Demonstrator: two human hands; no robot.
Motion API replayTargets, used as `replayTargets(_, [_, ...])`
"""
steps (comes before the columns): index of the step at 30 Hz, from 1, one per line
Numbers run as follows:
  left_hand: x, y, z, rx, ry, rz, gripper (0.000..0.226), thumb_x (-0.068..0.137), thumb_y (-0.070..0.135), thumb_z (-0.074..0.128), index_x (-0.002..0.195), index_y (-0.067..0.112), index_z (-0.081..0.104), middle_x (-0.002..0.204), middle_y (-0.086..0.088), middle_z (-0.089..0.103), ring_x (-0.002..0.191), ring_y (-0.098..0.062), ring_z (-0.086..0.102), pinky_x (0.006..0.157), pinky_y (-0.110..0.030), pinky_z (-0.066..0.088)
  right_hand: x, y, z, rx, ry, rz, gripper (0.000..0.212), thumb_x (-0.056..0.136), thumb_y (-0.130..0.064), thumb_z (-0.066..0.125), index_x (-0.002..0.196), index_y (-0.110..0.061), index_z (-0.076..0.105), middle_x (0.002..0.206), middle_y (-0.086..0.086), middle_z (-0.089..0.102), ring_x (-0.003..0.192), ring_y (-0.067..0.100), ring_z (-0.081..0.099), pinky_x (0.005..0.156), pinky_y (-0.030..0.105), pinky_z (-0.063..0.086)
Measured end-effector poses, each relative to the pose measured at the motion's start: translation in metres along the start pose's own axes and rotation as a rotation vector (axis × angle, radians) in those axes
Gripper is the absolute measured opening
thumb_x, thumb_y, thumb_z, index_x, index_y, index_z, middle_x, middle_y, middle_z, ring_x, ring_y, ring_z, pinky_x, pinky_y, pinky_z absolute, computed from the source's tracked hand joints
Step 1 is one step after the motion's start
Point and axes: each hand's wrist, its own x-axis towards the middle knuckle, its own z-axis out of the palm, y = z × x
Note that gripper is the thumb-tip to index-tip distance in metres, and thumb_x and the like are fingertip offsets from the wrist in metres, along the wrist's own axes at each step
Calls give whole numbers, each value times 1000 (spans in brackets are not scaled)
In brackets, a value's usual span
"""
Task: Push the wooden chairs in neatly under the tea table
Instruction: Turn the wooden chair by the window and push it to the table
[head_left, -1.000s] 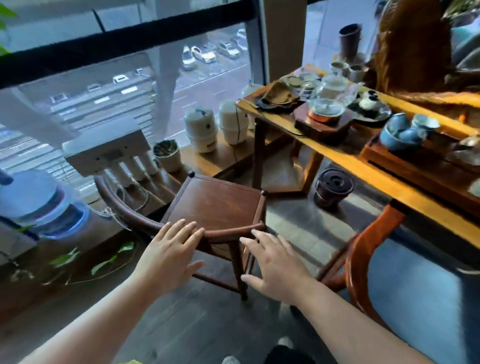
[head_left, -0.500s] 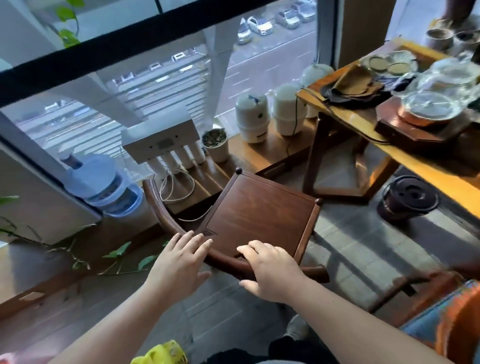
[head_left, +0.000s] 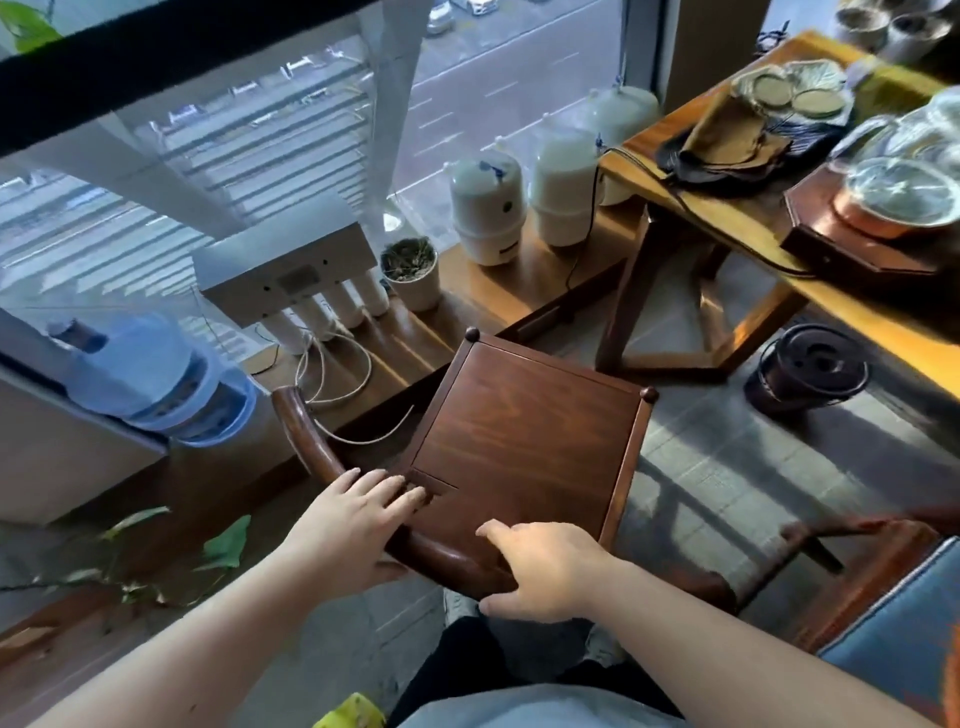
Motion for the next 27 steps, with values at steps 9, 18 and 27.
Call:
replayTargets(9, [31,-53,9,-12,-235,219,28,71,42,51,93,27,57,90,6,67,88,-23,62,80,-36,45,25,-22,0,221,-280,207,86,78,-55,66,147,-27,25,135,12,52,117,32,51,92,39,46])
replayTargets(18, [35,-64,30,-48,-35,372,16,47,32,60,58,26,49,48,8,55,44,-19,56,47,-26,37,26,-20,-4,303,-305,265,92,74,-44,69,150,-32,19,141,8,50,121,28,50,96,37,44])
replayTargets(27, [37,-60,18,-7,-192,340,25,65,36,45,86,28,55,83,8,65,80,-19,62,68,-31,39,18,-31,5,149,-184,277,83,78,-47,59,150,-37,20,137,9,53,120,31,51,90,40,45])
